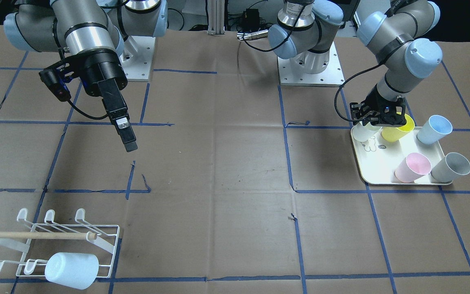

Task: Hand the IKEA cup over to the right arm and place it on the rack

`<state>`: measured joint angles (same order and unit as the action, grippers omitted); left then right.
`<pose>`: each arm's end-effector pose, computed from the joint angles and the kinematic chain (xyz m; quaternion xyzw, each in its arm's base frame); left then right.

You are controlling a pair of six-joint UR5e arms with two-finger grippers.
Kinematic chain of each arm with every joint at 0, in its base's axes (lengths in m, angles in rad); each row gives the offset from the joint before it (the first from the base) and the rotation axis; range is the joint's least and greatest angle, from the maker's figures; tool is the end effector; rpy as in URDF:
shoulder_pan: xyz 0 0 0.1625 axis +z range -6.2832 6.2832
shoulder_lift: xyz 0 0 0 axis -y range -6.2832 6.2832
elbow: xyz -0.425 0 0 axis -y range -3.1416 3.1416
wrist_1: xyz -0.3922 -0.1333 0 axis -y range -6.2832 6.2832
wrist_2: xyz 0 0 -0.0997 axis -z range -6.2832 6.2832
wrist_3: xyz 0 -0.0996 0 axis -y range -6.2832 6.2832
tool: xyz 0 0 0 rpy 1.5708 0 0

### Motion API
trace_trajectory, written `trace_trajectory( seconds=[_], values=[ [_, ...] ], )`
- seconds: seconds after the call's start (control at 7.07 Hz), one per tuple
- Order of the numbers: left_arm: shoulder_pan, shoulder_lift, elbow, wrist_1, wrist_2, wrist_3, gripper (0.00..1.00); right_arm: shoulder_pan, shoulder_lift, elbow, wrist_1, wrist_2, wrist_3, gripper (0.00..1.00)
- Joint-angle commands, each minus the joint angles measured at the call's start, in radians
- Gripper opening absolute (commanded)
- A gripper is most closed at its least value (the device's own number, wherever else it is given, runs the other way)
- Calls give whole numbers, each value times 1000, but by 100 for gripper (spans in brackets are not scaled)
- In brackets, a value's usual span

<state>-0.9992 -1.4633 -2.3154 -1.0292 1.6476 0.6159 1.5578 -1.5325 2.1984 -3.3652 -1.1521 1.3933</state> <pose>0.0888 -0.3703 0.2434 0.0239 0.9978 0.0610 0.0051 0.1679 -0.4518 0.3961 0.4497 0.7024 -0.2916 0.4685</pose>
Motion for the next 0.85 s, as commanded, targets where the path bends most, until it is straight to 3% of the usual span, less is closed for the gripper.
trace_trajectory(
  seconds=[0.0,0.42,0.71],
  values=[
    [1,17,14,1,4,4,0,2,3,21,-10,2,12,100],
    [-22,18,218,-194,64,-4,0,2,17,23,-10,2,12,100],
    [-79,-21,505,-467,60,-22,0,2,22,23,-11,2,12,100]
  ],
)
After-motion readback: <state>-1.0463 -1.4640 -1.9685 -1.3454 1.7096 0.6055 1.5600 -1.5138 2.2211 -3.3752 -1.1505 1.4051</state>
